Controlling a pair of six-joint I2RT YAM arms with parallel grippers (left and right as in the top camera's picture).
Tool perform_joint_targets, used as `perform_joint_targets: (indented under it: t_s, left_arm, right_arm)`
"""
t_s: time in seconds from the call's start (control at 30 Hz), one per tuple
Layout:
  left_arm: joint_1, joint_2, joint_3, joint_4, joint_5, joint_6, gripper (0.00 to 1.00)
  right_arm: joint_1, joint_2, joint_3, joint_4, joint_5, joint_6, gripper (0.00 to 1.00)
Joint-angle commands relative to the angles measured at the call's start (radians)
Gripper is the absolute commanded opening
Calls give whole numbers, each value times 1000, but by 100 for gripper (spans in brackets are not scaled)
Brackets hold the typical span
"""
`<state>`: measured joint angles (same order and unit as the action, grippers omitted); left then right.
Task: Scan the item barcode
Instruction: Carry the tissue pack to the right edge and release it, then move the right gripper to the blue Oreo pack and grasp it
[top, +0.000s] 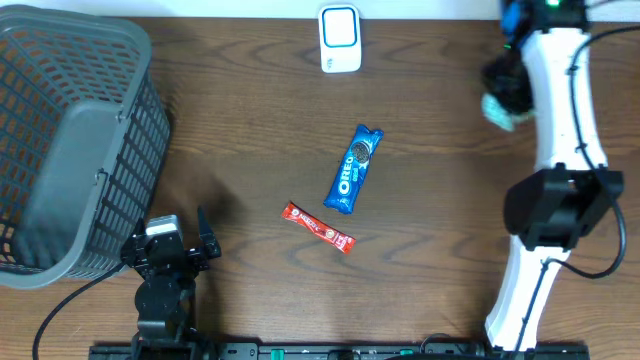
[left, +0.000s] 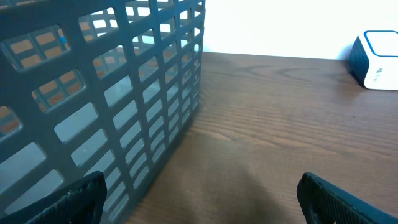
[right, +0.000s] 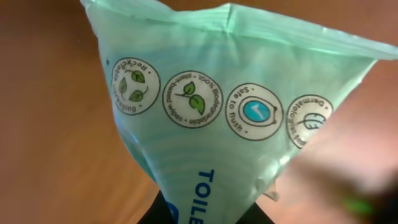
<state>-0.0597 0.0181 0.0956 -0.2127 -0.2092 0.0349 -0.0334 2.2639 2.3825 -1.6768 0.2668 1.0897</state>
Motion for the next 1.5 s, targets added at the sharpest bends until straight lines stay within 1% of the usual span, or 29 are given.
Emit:
perform_joint_targets:
  t_s: [0.0,0.1,0.13,0.33,0.4,0.47,0.57,0.6,0.67,0.7,0.77,0.8,1.0,1.17,1.3,1.37,1.47]
  left_arm:
    - [4,0,-26,-6,-5,16,98]
    - [4,0,-26,-6,-5,16,98]
    - [4,0,-26,-6,-5,17,98]
    - [4,0,-26,-6,-5,16,98]
    - [4,0,-26,-6,-5,16,98]
    - [4,0,-26,-6,-5,16,98]
    - [4,0,-26,-6,-5,16,98]
    - [4,0,-26,-6,-5,16,98]
    - [4,0,-26,-6,-5,16,98]
    - [4,0,-26,-6,-5,16,98]
    - [4,0,-26,-6,-5,16,98]
    - [4,0,-26,-6,-5,16,98]
    - [4,0,-26,-6,-5,16,98]
    - [4,0,-26,-6,-5,16,98]
    - [4,0,-26,-6,-5,16,98]
    - [4,0,-26,-6,-5,16,98]
    - [4,0,-26,-6,-5,16,98]
  right_arm:
    - [-108,13,-50,-21,330,-85,1]
    - [-192,13,-113,-7,472,-77,1]
    - [-225,13,-143,12,477,-56,1]
    - [-400,13,-382,257,431,-55,1]
    - [-450,13,-468,341,430,-108,1]
    - [-492,13,-525,377,421,-137,1]
    - [-542,12,-538,392,348,-142,2]
    - [-552,7,-533,395,320,-156,8]
    - [-568,-2,-512,411,249,-233,17]
    - [-570,-8,-495,418,212,-278,26]
    - [-567,-18,-458,420,145,-346,97]
    - [-563,-24,-437,411,113,-372,99]
    - [-532,-77,-336,337,1,-384,99]
    - [-451,-150,-330,315,-216,-396,99]
    - [-332,-158,-335,306,-446,-497,99]
    - [-256,-158,-352,307,-467,-523,99]
    - [-117,-158,-388,308,-444,-520,99]
